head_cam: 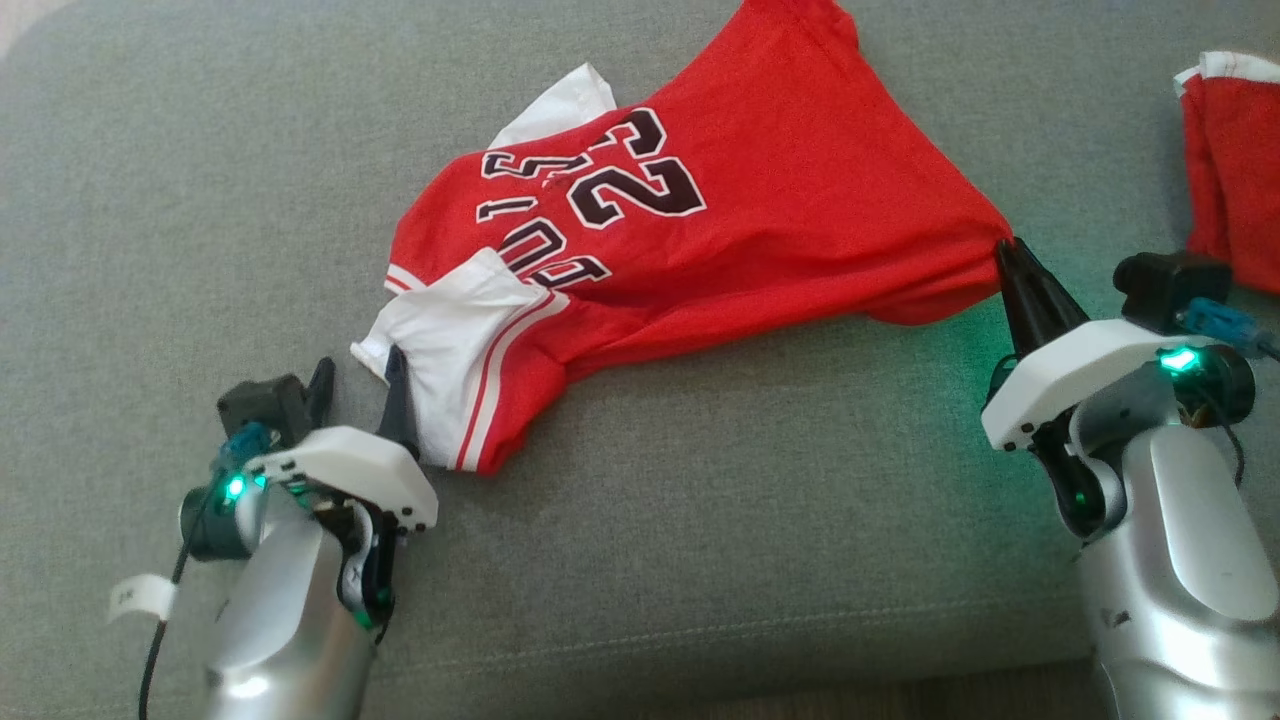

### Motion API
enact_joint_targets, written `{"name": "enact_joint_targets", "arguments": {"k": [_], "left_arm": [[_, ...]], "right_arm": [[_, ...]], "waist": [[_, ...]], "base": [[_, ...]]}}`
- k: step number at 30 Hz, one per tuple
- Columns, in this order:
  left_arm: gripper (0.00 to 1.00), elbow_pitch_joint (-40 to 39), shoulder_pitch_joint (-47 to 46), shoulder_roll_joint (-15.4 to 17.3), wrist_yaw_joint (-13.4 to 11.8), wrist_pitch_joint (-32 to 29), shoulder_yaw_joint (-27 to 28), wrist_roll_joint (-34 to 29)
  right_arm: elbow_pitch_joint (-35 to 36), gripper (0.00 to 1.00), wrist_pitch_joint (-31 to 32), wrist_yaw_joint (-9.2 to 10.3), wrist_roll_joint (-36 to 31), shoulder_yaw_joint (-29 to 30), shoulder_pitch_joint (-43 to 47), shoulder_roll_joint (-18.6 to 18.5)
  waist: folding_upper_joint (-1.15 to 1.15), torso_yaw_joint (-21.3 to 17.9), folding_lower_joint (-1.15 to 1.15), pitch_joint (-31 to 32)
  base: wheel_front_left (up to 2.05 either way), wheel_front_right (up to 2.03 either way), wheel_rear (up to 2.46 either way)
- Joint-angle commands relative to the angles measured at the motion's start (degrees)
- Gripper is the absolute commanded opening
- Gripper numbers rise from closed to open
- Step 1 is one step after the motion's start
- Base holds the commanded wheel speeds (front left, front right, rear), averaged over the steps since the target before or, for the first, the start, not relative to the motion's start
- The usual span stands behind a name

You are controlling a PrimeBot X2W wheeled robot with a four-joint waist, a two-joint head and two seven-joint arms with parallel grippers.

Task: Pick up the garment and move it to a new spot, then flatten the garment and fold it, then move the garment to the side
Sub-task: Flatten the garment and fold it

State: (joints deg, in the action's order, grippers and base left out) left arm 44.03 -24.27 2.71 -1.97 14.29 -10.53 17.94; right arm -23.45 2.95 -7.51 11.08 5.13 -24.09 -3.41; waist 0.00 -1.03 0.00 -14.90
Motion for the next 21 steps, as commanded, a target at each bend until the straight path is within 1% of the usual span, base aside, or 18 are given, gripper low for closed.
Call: {"name": "enact_joint_targets", "arguments": {"k": [1, 2, 4, 5, 11, 14, 17, 21], "left_arm": [[1.0, -0.7, -2.05, 1.2, 0.15, 0.47, 1.84, 0.64], [0.94, -0.21, -2.32, 1.18, 0.46, 0.47, 1.79, 0.87], [0.05, 0.6, -2.88, 1.13, 1.09, 0.5, 1.63, 1.19], [0.0, 0.91, -3.14, 1.11, 1.37, 0.51, 1.54, 1.3], [0.0, 1.58, -3.33, 1.19, 2.07, 0.64, 1.45, 1.54], [0.0, -0.6, -2.7, 1.44, 2.23, 0.68, 2.2, 1.58], [0.0, -7.61, -1.16, 1.82, 2.45, 0.69, 3.97, 0.99], [0.0, -22.2, 2.32, 2.13, 3.27, 0.7, 6.87, -1.42]], "right_arm": [[1.85, 0.0, -0.2, 0.02, -0.48, -1.06, -2.27, 0.53], [1.87, 0.0, -0.17, 0.02, -0.52, -1.01, -2.33, 0.53], [1.88, 0.0, -0.12, 0.02, -0.6, -0.93, -2.42, 0.53], [1.86, 0.0, -0.11, 0.02, -0.61, -0.89, -2.45, 0.53], [1.28, 0.0, -0.23, 0.02, -0.74, -0.33, -2.14, 0.53], [0.79, 0.0, -0.41, 0.02, -0.78, -0.06, -1.98, 0.53], [0.35, 0.0, -0.74, 0.02, -0.94, 0.25, -1.98, 0.53], [0.62, 0.0, -1.13, 0.02, -2.01, 0.59, -2.59, 0.53]], "waist": [[0.0, 0.01, 0.0, -0.13], [0.0, -0.01, 0.0, -0.2], [0.0, -0.03, 0.0, -0.31], [0.0, -0.02, 0.0, -0.34], [0.0, 0.51, 0.0, 0.48], [0.0, 0.97, 0.0, 1.49], [0.0, 1.46, 0.0, 2.89], [0.0, 1.94, 0.0, 5.09]], "base": [[0.0, 0.0, 0.0], [0.0, 0.0, 0.0], [0.0, 0.0, 0.0], [0.0, 0.0, 0.0], [0.0, 0.0, 0.0], [0.0, 0.0, 0.0], [0.0, 0.0, 0.0], [0.0, 0.0, 0.0]]}}
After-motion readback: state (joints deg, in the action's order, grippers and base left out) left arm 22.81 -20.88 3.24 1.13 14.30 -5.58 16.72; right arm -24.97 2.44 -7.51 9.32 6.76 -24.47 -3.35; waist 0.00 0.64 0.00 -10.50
